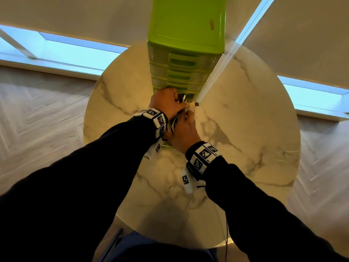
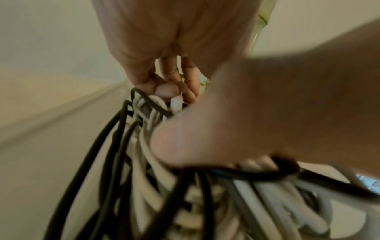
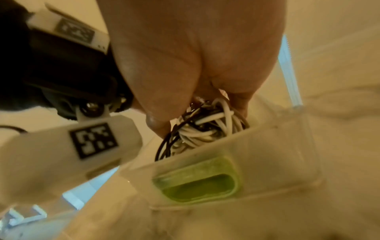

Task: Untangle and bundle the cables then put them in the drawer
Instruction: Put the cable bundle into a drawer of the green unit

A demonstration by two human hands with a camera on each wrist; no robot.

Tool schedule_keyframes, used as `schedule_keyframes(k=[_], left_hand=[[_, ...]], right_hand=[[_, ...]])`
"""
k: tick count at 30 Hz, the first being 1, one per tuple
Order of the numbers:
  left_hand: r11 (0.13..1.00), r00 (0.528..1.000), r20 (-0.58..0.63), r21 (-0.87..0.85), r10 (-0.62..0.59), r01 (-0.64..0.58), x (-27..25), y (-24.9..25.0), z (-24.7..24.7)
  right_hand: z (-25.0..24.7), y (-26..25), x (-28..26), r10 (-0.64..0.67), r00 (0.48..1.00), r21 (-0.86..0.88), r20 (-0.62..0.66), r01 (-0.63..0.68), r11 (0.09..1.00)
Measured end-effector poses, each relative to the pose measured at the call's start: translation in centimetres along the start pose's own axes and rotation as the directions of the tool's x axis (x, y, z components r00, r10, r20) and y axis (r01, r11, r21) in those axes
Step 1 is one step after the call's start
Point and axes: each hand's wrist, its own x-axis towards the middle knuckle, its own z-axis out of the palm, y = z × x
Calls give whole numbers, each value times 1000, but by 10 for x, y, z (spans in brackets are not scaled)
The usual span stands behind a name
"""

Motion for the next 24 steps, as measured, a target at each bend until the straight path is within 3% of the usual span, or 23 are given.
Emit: schedule_keyframes(k=[3,5,12,15,17,21,24], left_hand=[[1000,1000,12,15,14,-14,0,0,1],[1000,999,36,3,24,-24,-1,-1,-2],[964,952,152,-77,264,-255,-1,-27,-6],[944,931,154,-47,331,-327,2,-32,-4],[954,946,120,-40,301,-298,5,-29,-1],[986,980,109,-13,164,-164,15,-20,-3],[993,987,106,-38,118,-114,17,-18,-4]], right_hand=[[-18,-4,-12,58,996,353,-72,-28,935],[-31,-6,-13,72,994,450,-85,-26,893],[-48,-8,19,56,987,376,149,-108,920],[-56,-5,23,95,985,293,146,-135,947],[-55,-4,24,101,988,242,115,-126,962],[-46,-2,6,-11,967,149,255,-28,988],[-37,-2,-4,-54,964,104,261,28,994]])
